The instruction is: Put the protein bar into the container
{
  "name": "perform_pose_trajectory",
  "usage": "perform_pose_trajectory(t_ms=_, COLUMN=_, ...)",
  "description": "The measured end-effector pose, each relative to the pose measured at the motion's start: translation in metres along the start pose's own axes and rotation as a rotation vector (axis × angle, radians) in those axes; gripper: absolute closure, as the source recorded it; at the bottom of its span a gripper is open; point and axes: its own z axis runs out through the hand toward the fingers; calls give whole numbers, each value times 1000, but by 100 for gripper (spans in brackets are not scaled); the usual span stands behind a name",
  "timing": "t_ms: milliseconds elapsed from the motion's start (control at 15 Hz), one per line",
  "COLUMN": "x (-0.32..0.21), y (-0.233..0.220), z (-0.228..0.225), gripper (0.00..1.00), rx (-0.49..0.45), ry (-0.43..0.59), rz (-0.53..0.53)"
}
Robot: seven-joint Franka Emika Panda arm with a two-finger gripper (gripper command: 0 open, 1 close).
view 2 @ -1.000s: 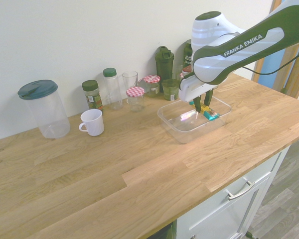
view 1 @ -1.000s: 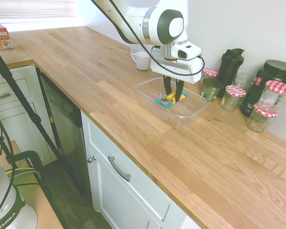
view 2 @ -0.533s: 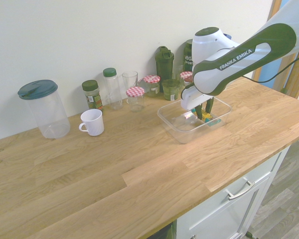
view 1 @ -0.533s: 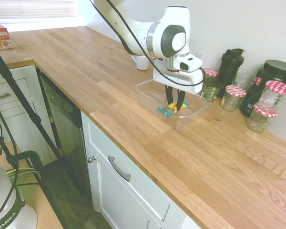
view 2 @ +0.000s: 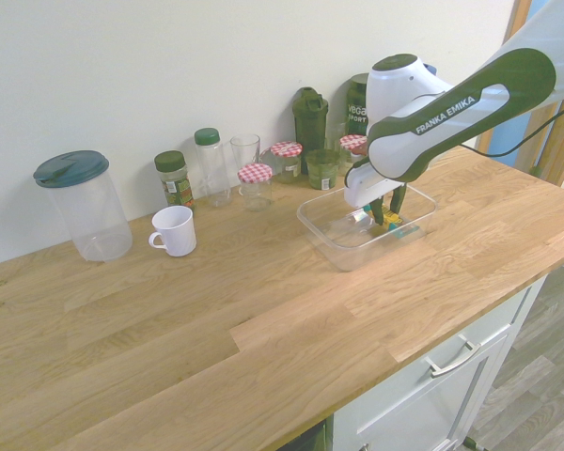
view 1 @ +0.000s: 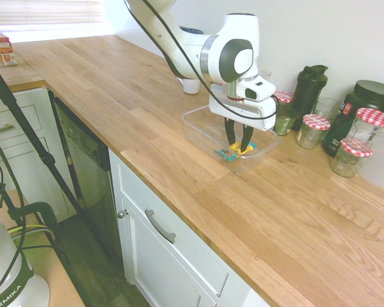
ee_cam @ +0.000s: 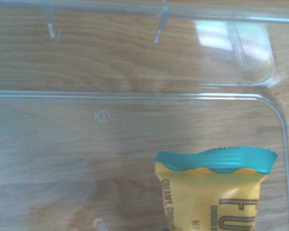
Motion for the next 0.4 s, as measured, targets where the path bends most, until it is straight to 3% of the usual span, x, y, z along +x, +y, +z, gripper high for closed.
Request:
perform_pose_trajectory(t_ms=200, x=9, y=6, z=-17, gripper=0, rx=27, ry=16, rz=4)
perform_pose_trajectory(t_ms=400, x=27, y=30, z=-72, gripper=0, rx=107, ry=45, rz=10)
